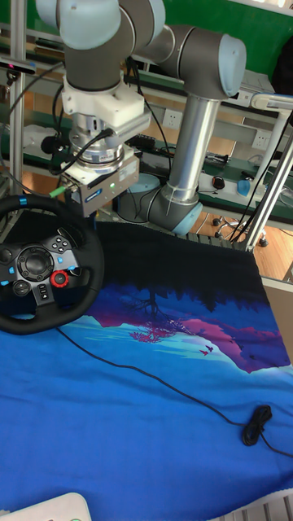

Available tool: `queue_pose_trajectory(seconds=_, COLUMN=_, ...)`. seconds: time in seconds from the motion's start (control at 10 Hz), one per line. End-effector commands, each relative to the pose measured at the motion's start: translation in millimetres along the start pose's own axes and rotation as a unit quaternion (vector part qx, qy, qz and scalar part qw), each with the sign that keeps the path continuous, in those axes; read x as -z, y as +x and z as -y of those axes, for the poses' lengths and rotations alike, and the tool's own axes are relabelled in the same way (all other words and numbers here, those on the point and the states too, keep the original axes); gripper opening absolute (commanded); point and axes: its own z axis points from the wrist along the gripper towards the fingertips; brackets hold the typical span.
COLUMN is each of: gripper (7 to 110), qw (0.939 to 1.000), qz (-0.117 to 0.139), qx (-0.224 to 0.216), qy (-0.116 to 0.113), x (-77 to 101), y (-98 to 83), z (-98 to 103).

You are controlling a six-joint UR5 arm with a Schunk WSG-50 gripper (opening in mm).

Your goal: Rotate the steering wheel 90 degrees clockwise

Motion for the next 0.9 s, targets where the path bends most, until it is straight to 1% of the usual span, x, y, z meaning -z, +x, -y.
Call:
queue_pose_trajectory(seconds=0.0, gripper=66, qw=0.9992, qz=-0.013, qx=0.018, qy=0.033, x=2.2, y=15.7, z=19)
queue_pose_trajectory(seconds=0.1, gripper=66, qw=0.9993, qz=-0.013, qx=0.019, qy=0.029, x=1.9, y=12.7, z=17)
queue_pose_trajectory(seconds=0.2, gripper=66, qw=0.9995, qz=-0.010, qx=-0.002, qy=0.028, x=1.8, y=11.8, z=16)
queue_pose_trajectory(seconds=0.3, gripper=66, qw=0.9975, qz=0.036, qx=-0.059, qy=-0.015, x=2.1, y=-11.8, z=-5)
queue_pose_trajectory(seconds=0.4, gripper=66, qw=0.9923, qz=0.054, qx=-0.105, qy=-0.037, x=3.5, y=-22.4, z=-14)
queue_pose_trajectory(seconds=0.5, gripper=44, qw=0.9857, qz=0.045, qx=-0.155, qy=-0.047, x=3.5, y=-19.4, z=-18)
queue_pose_trajectory(seconds=0.6, gripper=44, qw=0.9775, qz=0.029, qx=-0.194, qy=-0.077, x=4.8, y=-15.3, z=-33)
queue_pose_trajectory(seconds=0.7, gripper=44, qw=0.9748, qz=0.013, qx=-0.192, qy=-0.112, x=7.8, y=-10.9, z=-52)
queue_pose_trajectory(seconds=0.8, gripper=44, qw=0.9756, qz=0.003, qx=-0.187, qy=-0.115, x=8.0, y=-5.9, z=-54)
